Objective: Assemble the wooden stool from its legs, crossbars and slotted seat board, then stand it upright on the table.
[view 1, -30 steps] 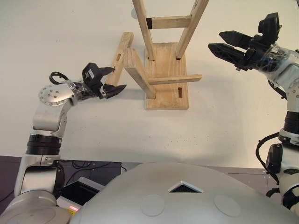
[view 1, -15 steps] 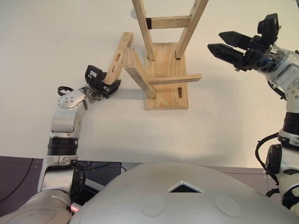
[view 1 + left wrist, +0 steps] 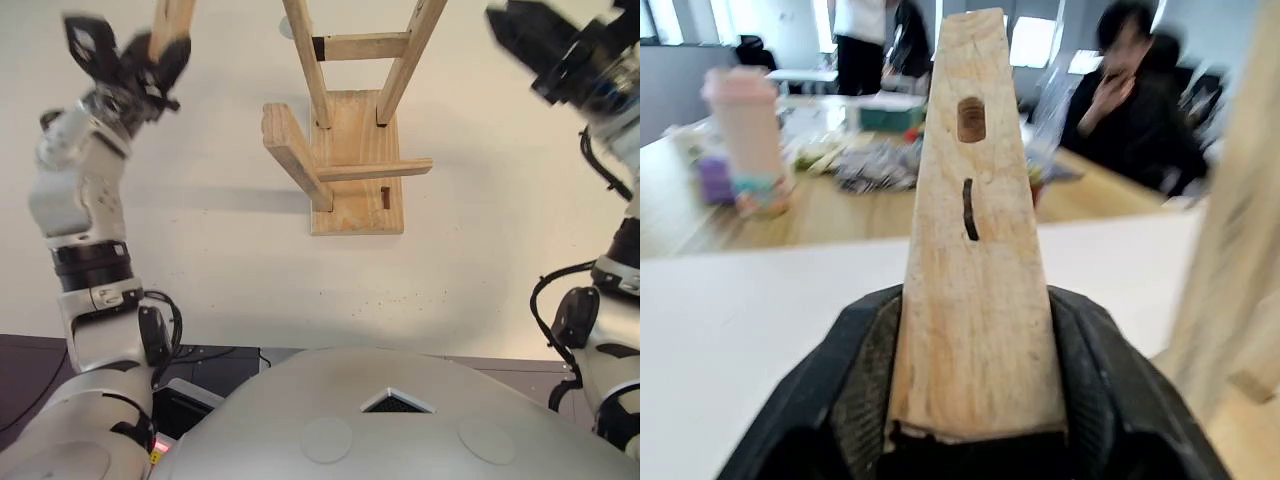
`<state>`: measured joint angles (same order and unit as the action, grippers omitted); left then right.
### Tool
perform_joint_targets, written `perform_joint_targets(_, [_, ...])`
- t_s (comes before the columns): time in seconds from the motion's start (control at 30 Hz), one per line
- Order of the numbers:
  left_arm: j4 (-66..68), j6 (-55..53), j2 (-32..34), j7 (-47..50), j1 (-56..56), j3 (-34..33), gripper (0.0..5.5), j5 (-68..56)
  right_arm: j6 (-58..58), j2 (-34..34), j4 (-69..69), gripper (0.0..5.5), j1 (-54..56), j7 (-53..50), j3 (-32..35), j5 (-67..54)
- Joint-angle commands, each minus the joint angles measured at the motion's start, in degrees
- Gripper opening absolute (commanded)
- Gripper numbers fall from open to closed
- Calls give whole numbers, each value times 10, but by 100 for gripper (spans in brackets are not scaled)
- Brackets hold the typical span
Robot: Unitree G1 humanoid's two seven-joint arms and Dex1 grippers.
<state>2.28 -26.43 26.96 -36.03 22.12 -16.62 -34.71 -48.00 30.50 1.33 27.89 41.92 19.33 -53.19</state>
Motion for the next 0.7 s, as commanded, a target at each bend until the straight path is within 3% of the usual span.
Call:
perform_joint_targets(0.03, [-81, -158, -11, -72, 62, -46, 203, -268, -59, -48, 45, 394, 68, -47, 17, -130])
perform_joint_targets(0.2, [-101, -240, -6, -80, 83, -21, 203, -372, -64, -110, 73, 394, 94, -105, -11, -201])
perform_joint_targets(0.7, [-115, -257, 4, -114, 81, 22, 203, -364, -14, -217, 58, 394, 167, -177, -67, -229])
